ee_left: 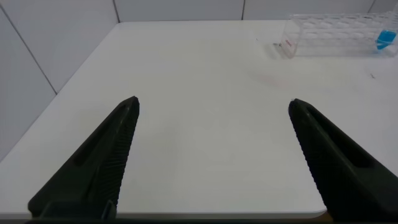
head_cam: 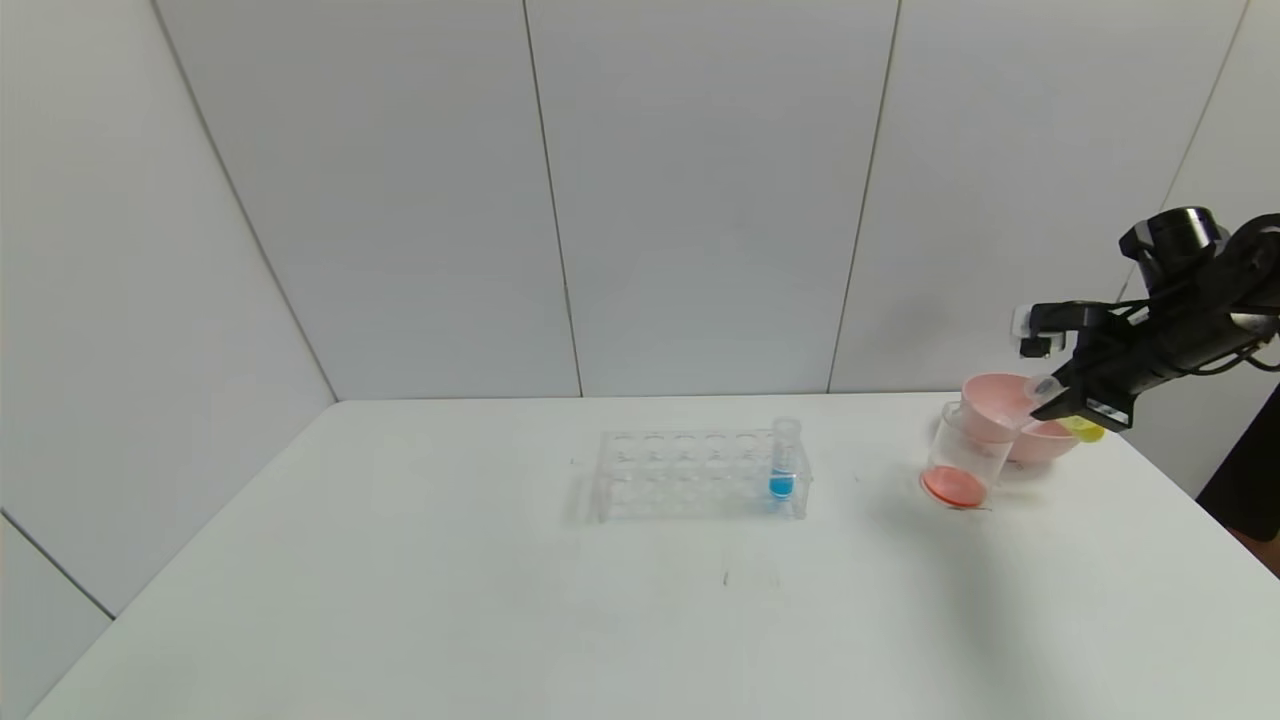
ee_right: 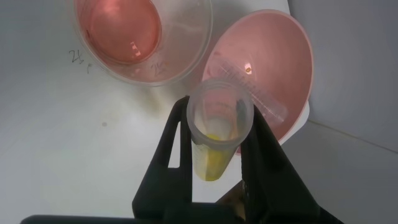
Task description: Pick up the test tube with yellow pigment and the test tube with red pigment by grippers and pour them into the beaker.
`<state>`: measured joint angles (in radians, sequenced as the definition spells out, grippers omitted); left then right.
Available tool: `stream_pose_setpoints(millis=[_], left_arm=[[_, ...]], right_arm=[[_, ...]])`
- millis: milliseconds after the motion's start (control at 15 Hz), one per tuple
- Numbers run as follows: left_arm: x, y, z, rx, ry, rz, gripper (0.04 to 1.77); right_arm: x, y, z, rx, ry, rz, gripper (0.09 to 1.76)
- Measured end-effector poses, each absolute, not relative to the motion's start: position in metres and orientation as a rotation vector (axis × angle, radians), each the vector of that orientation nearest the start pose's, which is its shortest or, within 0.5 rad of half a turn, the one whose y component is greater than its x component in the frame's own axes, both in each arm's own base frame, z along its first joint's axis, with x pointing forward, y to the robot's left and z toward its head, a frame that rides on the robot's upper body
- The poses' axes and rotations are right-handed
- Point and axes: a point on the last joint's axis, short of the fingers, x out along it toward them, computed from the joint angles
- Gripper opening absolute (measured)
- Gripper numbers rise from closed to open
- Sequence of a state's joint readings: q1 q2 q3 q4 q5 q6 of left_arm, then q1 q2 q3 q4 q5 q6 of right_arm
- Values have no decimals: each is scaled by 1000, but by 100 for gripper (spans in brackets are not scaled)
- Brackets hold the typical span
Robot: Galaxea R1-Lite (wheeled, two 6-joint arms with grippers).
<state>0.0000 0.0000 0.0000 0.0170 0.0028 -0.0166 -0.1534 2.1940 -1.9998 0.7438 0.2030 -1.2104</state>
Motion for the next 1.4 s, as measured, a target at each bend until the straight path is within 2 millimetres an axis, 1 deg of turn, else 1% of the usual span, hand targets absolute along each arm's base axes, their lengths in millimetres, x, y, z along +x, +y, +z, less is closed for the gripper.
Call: stream_pose_setpoints(millis=[200,533,1400], left_arm=[[-23,0,74,-17,17,3,172],[-23,0,74,-17,17,3,172],[-23,0,74,-17,17,3,172]], right_arm=[[415,-55,208,-1023,774,561,51],[411,-36,218,-1145,803,529,51],[414,-3,219,-1360,877,442,51]])
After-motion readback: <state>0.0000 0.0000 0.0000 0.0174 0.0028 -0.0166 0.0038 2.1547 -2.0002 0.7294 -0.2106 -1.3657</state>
